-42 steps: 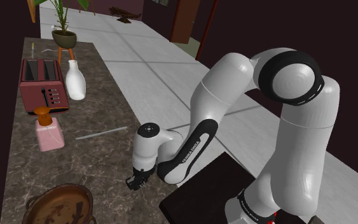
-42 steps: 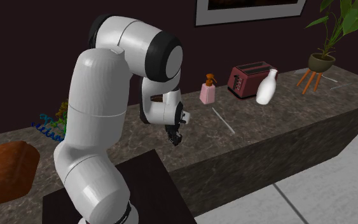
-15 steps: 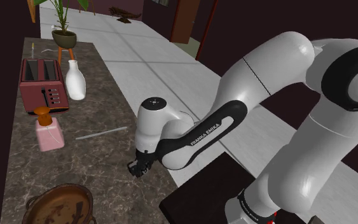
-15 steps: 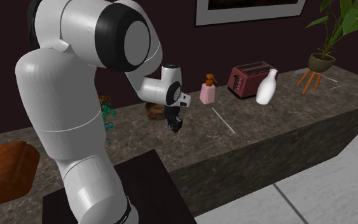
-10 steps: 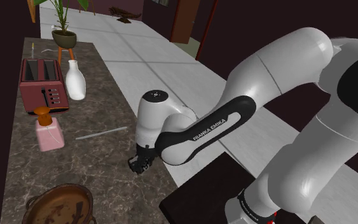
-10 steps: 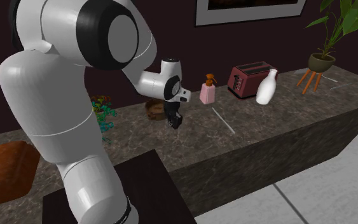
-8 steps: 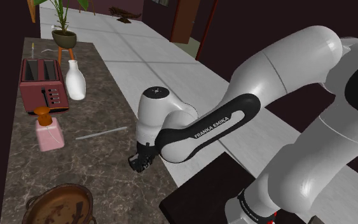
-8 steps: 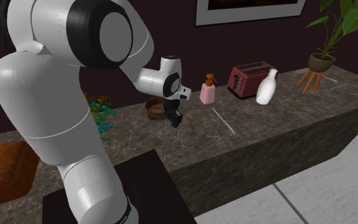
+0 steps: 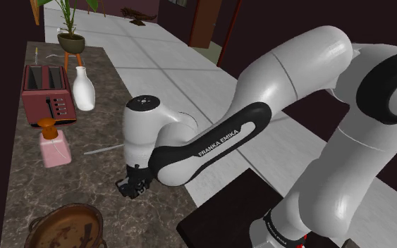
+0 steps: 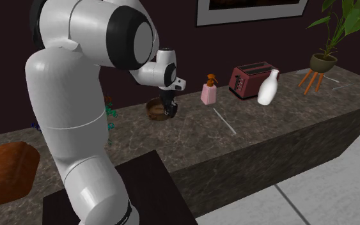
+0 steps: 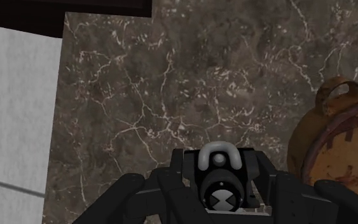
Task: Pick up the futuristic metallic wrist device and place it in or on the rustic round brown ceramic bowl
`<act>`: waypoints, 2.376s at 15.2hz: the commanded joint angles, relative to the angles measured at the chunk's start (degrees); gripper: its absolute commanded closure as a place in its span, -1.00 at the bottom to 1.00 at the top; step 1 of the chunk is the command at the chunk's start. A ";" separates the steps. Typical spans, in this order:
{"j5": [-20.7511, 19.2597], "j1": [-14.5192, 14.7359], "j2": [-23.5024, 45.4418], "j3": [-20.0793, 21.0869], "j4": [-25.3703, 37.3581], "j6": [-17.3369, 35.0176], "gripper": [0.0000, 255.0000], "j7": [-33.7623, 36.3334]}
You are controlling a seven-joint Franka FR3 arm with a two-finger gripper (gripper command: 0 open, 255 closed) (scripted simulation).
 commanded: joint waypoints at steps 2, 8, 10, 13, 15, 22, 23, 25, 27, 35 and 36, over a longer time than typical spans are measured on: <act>-3.60 3.26 5.56 0.13 7.06 -2.56 1.00 5.45; -8.58 10.45 16.11 -0.90 21.84 -8.43 1.00 12.61; -9.83 13.02 19.75 -1.38 27.40 -10.73 1.00 14.33; -11.37 17.05 25.46 -2.18 36.55 -14.56 1.00 16.30; -12.10 18.89 28.36 -2.72 40.56 -15.77 1.00 17.02; -13.62 19.64 31.49 -3.92 40.02 -12.25 1.00 17.87; -13.83 19.76 31.97 -4.10 39.99 -11.77 1.00 17.99; -14.27 20.00 32.94 -4.47 39.99 -10.83 1.00 18.23; -14.72 20.27 34.00 -4.87 40.05 -9.86 1.00 18.48; -14.72 20.27 33.99 -4.87 40.05 -9.86 1.00 18.48; -14.72 20.27 34.00 -4.87 40.05 -9.86 -1.00 18.47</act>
